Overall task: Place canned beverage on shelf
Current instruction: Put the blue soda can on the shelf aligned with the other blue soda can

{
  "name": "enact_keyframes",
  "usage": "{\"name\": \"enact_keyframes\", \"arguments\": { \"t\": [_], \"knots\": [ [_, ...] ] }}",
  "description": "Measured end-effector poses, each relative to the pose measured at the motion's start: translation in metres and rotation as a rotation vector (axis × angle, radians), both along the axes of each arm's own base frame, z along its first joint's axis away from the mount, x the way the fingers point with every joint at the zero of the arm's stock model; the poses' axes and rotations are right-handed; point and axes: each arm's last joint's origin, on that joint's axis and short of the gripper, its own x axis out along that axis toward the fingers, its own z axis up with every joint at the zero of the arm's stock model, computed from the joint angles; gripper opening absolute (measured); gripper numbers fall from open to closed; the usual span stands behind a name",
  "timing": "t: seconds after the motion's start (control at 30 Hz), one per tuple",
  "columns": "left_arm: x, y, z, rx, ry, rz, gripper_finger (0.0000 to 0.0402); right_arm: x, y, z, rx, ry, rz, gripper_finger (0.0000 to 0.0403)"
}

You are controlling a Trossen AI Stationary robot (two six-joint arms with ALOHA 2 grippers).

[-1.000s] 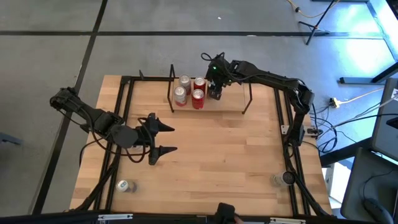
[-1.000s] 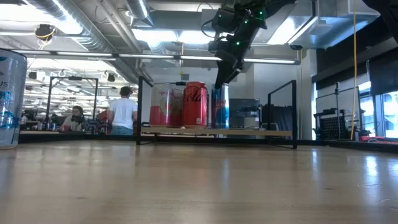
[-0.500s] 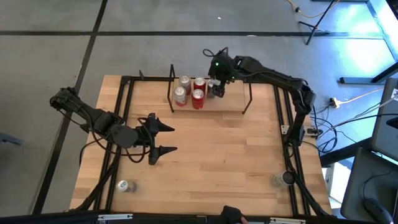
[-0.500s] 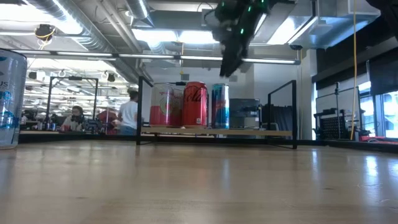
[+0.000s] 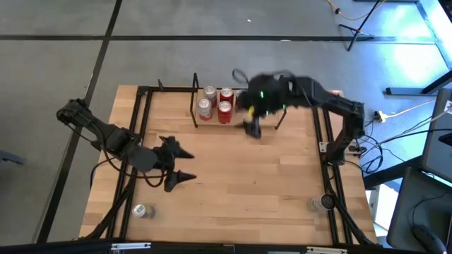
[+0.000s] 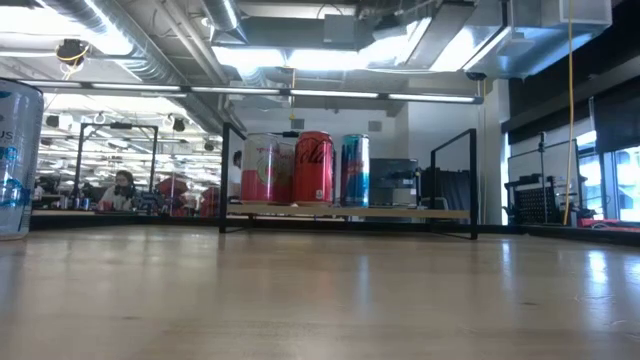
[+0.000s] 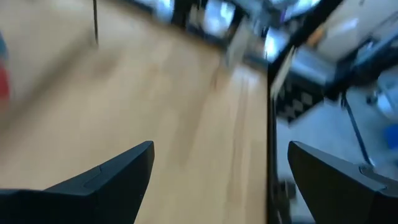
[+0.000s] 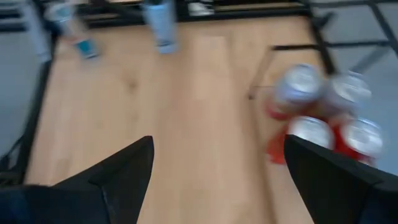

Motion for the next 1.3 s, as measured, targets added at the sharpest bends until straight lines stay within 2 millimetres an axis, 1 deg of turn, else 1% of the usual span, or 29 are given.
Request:
{"name": "enact_keyframes", "arguments": {
  "t": [0.1,0.2,0.27,0.37,0.5,0.63,0.8,1.0,1.17,1.3],
  "knots": [
    [-0.013,-0.004,-0.010,-0.117,0.153,0.003,0.0360,0.002,0.041,-0.004,-0.010,0.007,0.077,0.0342],
    [-0.026,-0.011,-0.019,-0.231,0.303,0.022,0.0360,0.006,0.077,-0.018,-0.018,0.026,0.130,0.0342],
    [-0.035,-0.016,-0.024,-0.295,0.403,0.042,0.0360,0.006,0.098,-0.032,-0.034,0.068,0.130,0.0342],
    [-0.048,-0.023,-0.029,-0.379,0.522,0.082,0.0360,0.005,0.122,-0.055,-0.043,0.125,0.106,0.0342],
    [-0.063,-0.033,-0.032,-0.455,0.636,0.107,0.0359,0.000,0.144,-0.090,-0.045,0.222,0.067,0.0342],
    [-0.078,-0.043,-0.034,-0.505,0.738,0.104,0.0359,-0.006,0.155,-0.118,-0.027,0.304,0.012,0.0342],
    [-0.096,-0.061,-0.038,-0.515,0.823,0.103,0.0359,-0.011,0.166,-0.135,0.007,0.336,-0.034,0.0342],
    [-0.106,-0.091,-0.058,-0.376,0.891,0.052,0.0359,-0.014,0.178,-0.136,-0.005,0.298,-0.055,0.0342],
    [-0.108,-0.111,-0.073,-0.296,0.877,0.026,0.0359,-0.013,0.176,-0.136,-0.017,0.291,-0.068,0.0342],
    [-0.108,-0.120,-0.082,-0.255,0.873,0.041,0.0359,-0.014,0.176,-0.136,-0.020,0.292,-0.069,0.0342]
  ]
}}
